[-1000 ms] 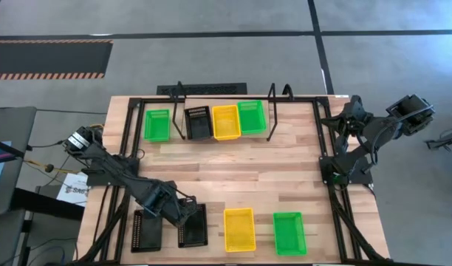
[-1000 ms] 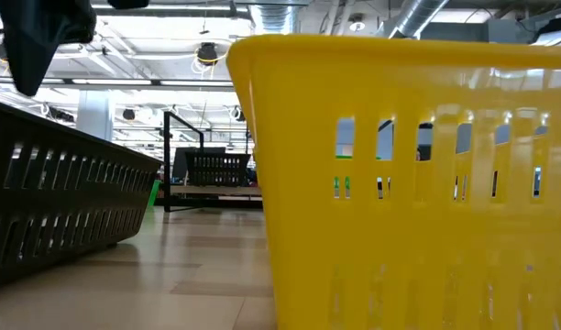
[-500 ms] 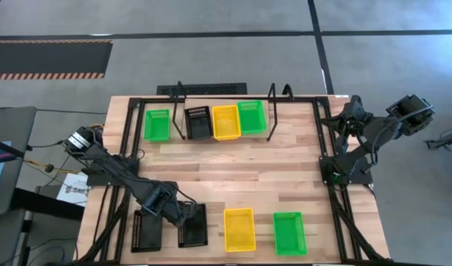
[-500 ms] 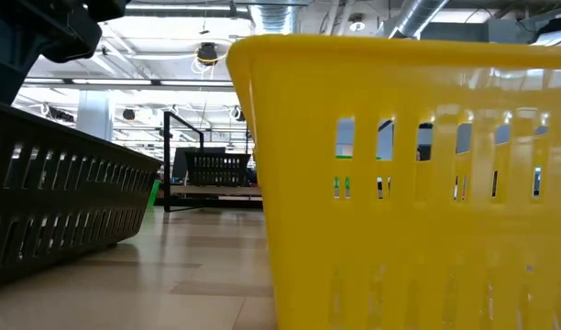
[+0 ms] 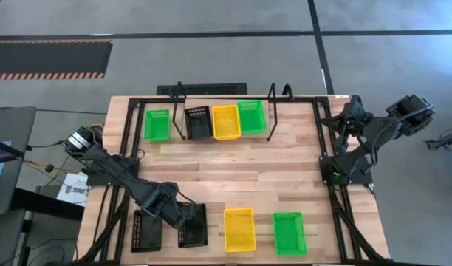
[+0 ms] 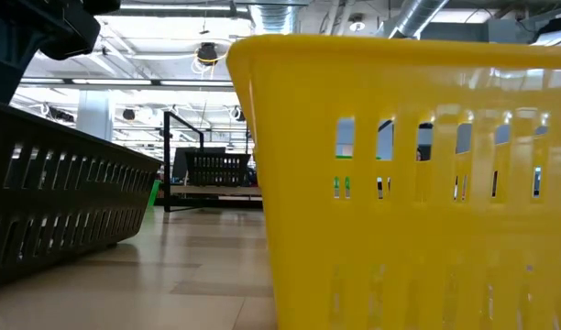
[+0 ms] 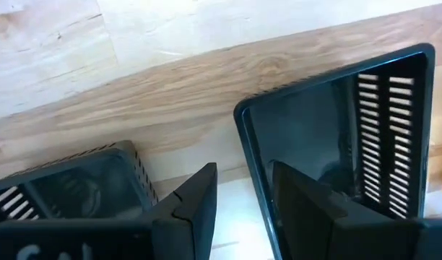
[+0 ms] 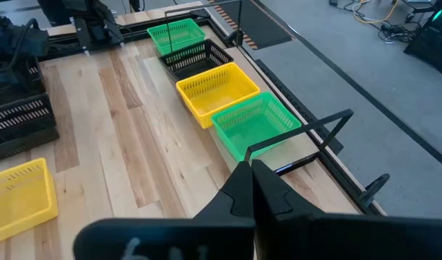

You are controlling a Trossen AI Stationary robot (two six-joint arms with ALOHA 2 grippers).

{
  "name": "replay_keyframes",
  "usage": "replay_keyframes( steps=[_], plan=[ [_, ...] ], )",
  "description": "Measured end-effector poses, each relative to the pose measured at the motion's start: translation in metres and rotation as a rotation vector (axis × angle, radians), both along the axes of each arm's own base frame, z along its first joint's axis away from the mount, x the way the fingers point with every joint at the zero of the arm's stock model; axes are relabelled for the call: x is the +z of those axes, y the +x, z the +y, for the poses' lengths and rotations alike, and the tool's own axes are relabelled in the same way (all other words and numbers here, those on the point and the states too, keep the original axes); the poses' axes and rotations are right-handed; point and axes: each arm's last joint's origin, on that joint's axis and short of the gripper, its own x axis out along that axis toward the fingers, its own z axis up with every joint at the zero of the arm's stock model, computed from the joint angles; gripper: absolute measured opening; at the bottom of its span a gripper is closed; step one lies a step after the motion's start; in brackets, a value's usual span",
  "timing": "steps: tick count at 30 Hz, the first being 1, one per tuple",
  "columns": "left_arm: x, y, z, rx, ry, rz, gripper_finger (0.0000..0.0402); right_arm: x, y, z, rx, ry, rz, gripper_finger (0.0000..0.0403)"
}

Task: Stack baskets on shelf by color
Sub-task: Stack the right black bin on top of the black bin on the shelf

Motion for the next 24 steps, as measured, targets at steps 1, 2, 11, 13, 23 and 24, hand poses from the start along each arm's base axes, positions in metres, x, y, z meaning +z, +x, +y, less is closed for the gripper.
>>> replay_keyframes(
  steps=[1,2,11,13,23,24],
  plan=[
    [0.000,0.000,0.000,-0.001,0.000,-0.002,0.0121,0.000,0.000,0.000,0.000,-0.001,0.000,0.0003],
    [-0.001,0.001,-0.001,-0.001,0.002,-0.004,0.0121,0.000,0.000,0.000,-0.003,-0.003,-0.002,0.0003],
    [-0.041,0.028,-0.020,-0.062,-0.029,-0.039,0.0121,0.001,0.000,0.000,-0.017,-0.012,-0.019,0.0003],
    [-0.048,0.033,-0.022,-0.076,-0.050,-0.033,0.0121,0.002,0.001,0.000,-0.018,-0.006,-0.028,0.0003],
    [-0.047,0.047,-0.014,-0.046,-0.091,-0.072,0.0121,0.003,0.002,0.001,-0.017,0.001,-0.041,0.0003],
    [-0.046,0.049,-0.014,-0.043,-0.097,-0.085,0.0121,0.002,0.002,0.001,-0.017,0.001,-0.040,0.0003]
  ],
)
